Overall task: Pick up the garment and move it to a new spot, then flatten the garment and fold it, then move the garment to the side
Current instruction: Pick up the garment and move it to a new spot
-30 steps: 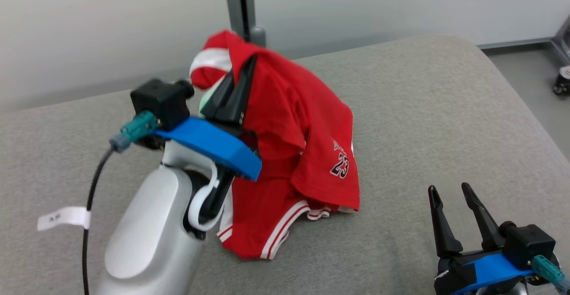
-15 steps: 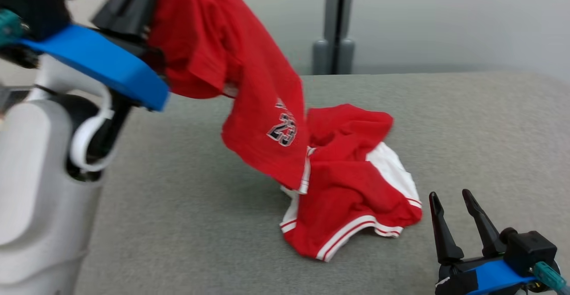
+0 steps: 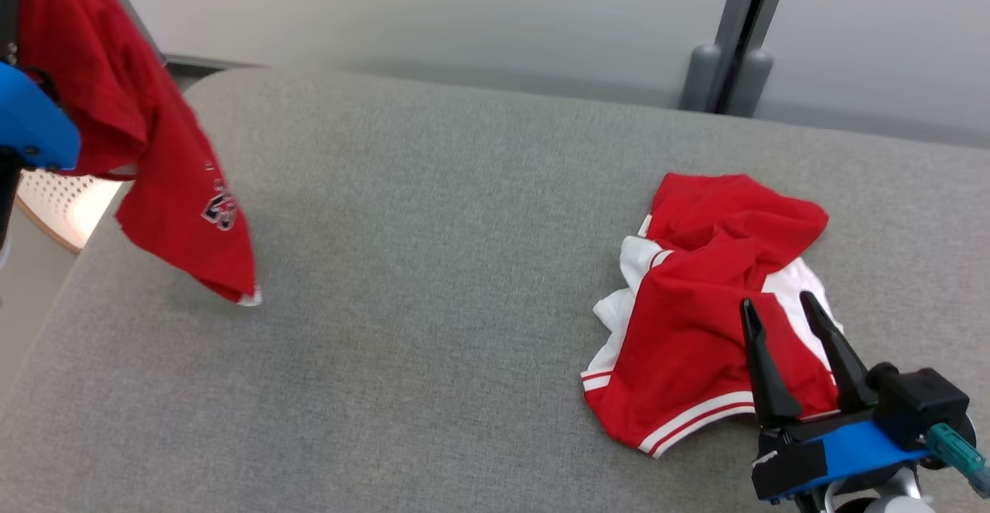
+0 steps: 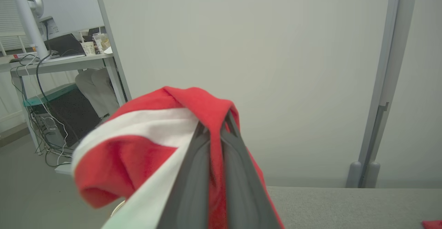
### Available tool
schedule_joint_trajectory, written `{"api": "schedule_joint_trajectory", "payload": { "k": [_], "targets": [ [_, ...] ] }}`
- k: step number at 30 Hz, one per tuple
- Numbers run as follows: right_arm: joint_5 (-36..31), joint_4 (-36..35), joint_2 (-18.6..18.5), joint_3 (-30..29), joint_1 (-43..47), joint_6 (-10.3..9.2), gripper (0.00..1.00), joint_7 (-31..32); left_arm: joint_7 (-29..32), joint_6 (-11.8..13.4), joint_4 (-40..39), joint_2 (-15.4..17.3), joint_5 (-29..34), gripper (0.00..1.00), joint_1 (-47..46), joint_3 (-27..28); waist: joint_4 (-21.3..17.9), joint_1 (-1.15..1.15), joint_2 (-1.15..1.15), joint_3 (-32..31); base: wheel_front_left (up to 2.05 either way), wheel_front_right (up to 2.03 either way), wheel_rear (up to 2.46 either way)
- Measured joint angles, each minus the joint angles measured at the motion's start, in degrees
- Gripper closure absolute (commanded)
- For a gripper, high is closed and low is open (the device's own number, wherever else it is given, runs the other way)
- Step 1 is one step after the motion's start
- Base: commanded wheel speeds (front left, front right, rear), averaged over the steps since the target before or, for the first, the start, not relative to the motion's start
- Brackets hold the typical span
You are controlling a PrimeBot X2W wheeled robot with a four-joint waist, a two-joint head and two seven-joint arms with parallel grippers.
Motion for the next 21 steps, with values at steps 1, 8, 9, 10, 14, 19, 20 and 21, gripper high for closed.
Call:
{"api": "schedule_joint_trajectory", "payload": {
  "k": [1, 8, 9, 10, 14, 19, 20, 21],
  "targets": [
    [-0.32, -0.49, 0.01, 0.14, -0.35, 0.00, 0.00, 0.20, -0.41, 0.34, 1.30, 0.15, 0.00, 1.00, 0.10, 0.33, 0.21, 0.00, 0.00, 0.77, 0.00, 0.00, 0.00],
    [-2.49, -3.58, 0.01, 0.55, -2.80, 0.00, 0.00, 2.29, -3.64, 1.46, 10.67, 0.25, -1.36, 1.00, 1.40, 2.69, 0.09, 0.01, 0.00, 7.25, 0.00, 0.00, 0.00],
    [-2.80, -3.91, 0.01, 0.54, -3.15, 0.00, 0.00, 2.53, -4.02, 1.46, 12.04, 0.05, -1.80, 1.00, 1.76, 2.97, -0.15, 0.00, 0.00, 8.20, 0.00, 0.00, 0.00],
    [-2.93, -4.22, 0.02, 0.51, -3.54, 0.00, 0.00, 2.67, -4.71, 1.53, 13.39, -0.36, -2.11, 1.00, 2.15, 3.28, -0.44, 0.01, 0.00, 9.09, 0.00, 0.00, 0.00],
    [-3.27, -4.64, 0.00, 0.46, -4.39, 0.00, 0.00, 2.79, -5.41, 1.44, 18.86, -2.40, -4.43, 0.01, 3.52, 3.90, -2.49, 0.02, 0.00, 11.48, 0.00, 0.00, 0.00],
    [-3.15, -4.33, -0.02, 0.21, -4.77, 0.00, 0.00, 2.68, -4.33, 1.35, 23.88, -3.16, -6.08, 0.00, 3.75, 4.28, -5.32, 0.02, 0.00, 11.71, 0.00, 0.00, 0.00],
    [-3.04, -4.05, -0.02, 0.22, -4.76, 0.00, 0.00, 2.59, -3.58, 1.35, 24.54, -3.16, -6.22, 0.00, 3.72, 4.19, -5.61, 0.02, 0.00, 11.31, 0.00, 0.00, 0.00],
    [-2.79, -3.75, -0.02, 0.18, -4.74, 0.00, 0.00, 2.29, -2.58, 1.33, 25.07, -3.05, -6.38, 0.00, 3.69, 3.99, -5.82, 0.02, 0.00, 10.79, 0.00, 0.00, 0.00]
  ]
}}
